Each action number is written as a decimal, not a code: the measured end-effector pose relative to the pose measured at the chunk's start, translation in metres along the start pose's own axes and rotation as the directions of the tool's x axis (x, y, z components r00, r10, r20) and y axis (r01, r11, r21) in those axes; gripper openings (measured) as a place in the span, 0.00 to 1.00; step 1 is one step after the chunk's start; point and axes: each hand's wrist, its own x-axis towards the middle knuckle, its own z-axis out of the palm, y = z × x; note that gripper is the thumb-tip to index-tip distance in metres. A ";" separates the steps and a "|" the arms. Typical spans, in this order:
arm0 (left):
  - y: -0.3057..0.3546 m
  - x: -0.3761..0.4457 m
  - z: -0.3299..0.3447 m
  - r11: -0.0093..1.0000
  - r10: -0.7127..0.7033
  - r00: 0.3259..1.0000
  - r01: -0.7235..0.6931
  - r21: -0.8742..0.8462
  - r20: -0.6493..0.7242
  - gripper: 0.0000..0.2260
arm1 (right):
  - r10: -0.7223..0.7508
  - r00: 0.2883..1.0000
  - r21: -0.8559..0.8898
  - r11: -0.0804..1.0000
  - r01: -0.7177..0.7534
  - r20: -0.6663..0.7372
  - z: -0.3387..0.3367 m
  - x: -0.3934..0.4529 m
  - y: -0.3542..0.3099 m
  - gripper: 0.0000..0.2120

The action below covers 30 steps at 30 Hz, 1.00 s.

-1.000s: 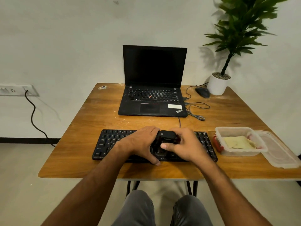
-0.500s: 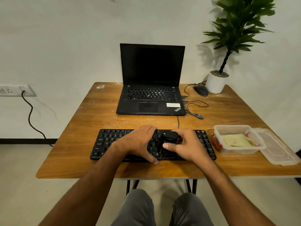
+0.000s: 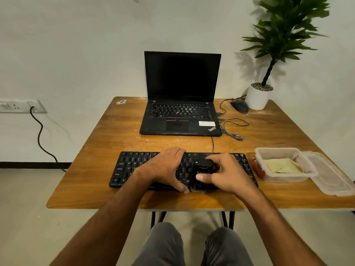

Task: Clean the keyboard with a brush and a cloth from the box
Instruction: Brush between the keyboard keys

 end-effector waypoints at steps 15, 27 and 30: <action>0.003 -0.001 -0.001 1.000 -0.010 1.000 0.010 -0.027 0.003 0.62 | -0.025 0.852 -0.081 0.997 -0.020 -0.523 -0.003 -0.006 0.006 0.07; 0.006 -0.002 -0.003 0.999 -0.019 1.000 0.019 -0.035 0.013 0.62 | -0.060 0.868 -0.242 0.968 -0.071 -0.492 0.011 0.009 0.008 0.11; 0.006 -0.003 -0.003 0.999 -0.015 1.000 0.015 -0.031 0.005 0.62 | -0.062 0.874 -0.244 0.968 -0.065 -0.481 0.011 0.027 0.001 0.12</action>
